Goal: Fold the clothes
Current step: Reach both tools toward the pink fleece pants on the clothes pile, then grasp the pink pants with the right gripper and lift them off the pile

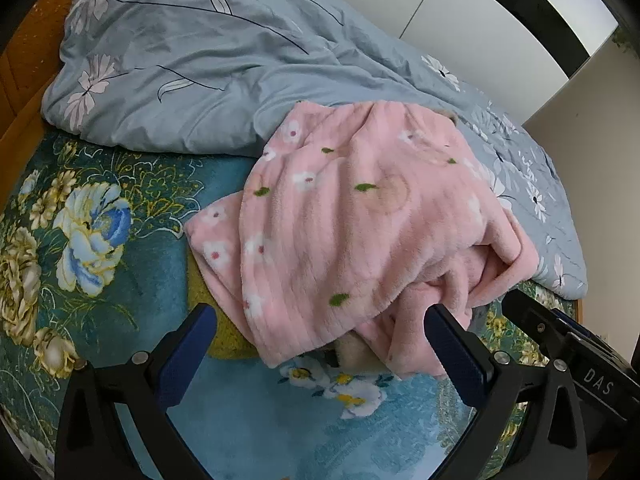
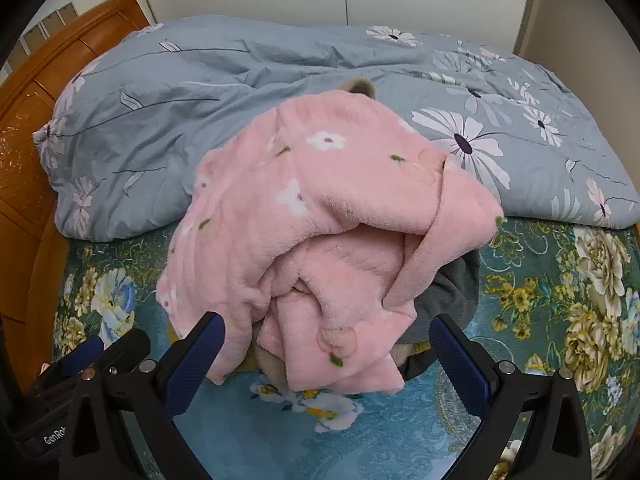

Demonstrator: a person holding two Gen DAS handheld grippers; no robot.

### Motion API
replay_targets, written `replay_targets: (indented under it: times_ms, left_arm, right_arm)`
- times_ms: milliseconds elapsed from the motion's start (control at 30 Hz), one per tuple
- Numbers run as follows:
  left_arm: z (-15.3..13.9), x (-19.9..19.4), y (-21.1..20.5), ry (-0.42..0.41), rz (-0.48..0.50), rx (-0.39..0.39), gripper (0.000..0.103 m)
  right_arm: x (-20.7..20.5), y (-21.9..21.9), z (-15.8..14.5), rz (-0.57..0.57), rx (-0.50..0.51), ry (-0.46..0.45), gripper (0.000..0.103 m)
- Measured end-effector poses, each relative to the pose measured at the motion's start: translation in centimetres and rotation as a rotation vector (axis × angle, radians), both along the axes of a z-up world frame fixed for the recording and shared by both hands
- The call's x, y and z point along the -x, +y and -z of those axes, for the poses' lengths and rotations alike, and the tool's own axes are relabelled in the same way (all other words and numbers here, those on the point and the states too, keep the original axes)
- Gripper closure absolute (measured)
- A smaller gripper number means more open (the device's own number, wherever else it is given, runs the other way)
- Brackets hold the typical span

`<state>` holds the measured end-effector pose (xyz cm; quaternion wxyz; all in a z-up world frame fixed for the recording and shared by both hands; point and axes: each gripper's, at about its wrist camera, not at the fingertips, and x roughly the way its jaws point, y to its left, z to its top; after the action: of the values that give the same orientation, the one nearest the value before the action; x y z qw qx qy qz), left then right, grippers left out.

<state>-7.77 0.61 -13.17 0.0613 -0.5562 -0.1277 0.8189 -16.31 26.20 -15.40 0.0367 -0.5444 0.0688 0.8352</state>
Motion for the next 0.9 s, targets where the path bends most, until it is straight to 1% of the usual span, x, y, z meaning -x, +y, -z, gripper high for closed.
replay_targets:
  times_ms: [267, 433, 500, 667, 733, 800, 867, 900]
  left_arm:
    - [1.2, 1.1, -0.5, -0.017, 0.008, -0.009, 0.000]
    - [1.2, 1.5, -1.2, -0.017, -0.003, -0.017, 0.000]
    - [1.0, 1.6, -1.6, -0.015, -0.006, -0.017, 0.000]
    - [0.3, 0.5, -4.2, -0.011, -0.059, -0.019, 0.000]
    - [0.1, -0.5, -5.6, -0.014, -0.092, -0.020, 0.000]
    - [0.1, -1.7, -7.0, -0.023, -0.123, -0.017, 0.000]
    - [0.2, -3.0, -8.5, -0.039, -0.153, -0.009, 0.000]
    - [0.3, -3.7, -9.0, -0.043, -0.163, -0.004, 0.000]
  right_arm:
    - [1.4, -0.5, 1.8, -0.005, 0.025, -0.034, 0.000]
    - [2.5, -1.1, 2.5, -0.012, 0.054, -0.030, 0.000]
    - [3.4, -0.7, 2.8, 0.016, 0.088, -0.021, 0.000]
    - [6.1, 1.1, 4.4, 0.157, 0.216, -0.024, 0.000]
    - [7.3, 1.4, 4.9, 0.197, 0.273, -0.020, 0.000]
    - [8.5, 1.7, 5.6, 0.228, 0.328, -0.037, 0.000]
    - [9.4, 1.8, 5.8, 0.252, 0.347, -0.056, 0.000]
    - [9.7, 1.8, 5.7, 0.255, 0.353, -0.059, 0.008]
